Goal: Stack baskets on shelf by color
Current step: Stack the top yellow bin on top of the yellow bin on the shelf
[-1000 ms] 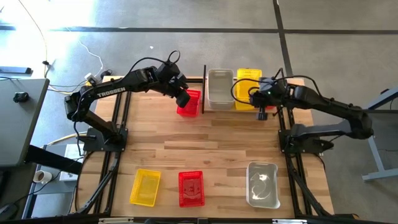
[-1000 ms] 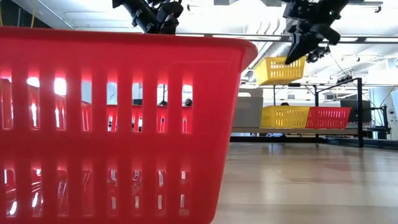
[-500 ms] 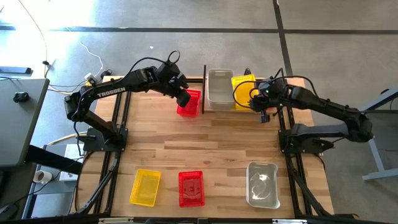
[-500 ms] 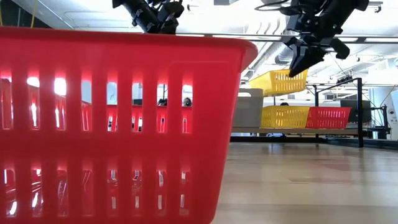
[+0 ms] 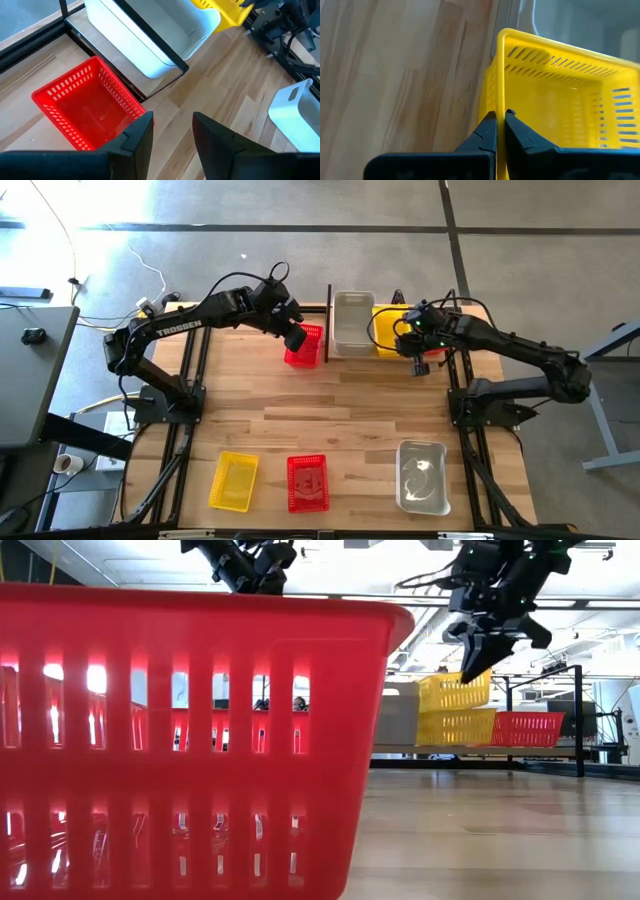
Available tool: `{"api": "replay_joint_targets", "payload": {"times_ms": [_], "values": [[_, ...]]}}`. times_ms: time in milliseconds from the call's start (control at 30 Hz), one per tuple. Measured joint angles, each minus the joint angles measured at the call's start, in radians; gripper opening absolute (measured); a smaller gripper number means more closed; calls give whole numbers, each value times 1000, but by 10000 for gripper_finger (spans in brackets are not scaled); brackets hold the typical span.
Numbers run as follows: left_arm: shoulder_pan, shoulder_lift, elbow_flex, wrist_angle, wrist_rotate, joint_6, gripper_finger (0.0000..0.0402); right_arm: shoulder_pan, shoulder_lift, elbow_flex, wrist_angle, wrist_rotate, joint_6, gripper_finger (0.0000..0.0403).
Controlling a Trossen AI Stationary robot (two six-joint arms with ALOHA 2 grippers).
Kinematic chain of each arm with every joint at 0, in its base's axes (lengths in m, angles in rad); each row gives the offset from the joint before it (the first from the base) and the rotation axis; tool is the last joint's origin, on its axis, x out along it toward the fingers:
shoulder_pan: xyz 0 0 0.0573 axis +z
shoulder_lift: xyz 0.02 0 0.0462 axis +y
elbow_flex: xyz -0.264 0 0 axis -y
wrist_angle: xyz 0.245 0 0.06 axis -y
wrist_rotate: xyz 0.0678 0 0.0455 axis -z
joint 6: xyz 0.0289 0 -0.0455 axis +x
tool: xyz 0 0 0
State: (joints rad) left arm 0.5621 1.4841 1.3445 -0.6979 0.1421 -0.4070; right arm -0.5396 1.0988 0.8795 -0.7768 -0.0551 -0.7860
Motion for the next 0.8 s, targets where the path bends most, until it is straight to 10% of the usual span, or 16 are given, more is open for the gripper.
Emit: {"api": "replay_joint_targets", "payload": {"times_ms": [800], "values": [[0,0,0,0,-4,-10,127,-76,48,0,44,-24,1,0]]}}
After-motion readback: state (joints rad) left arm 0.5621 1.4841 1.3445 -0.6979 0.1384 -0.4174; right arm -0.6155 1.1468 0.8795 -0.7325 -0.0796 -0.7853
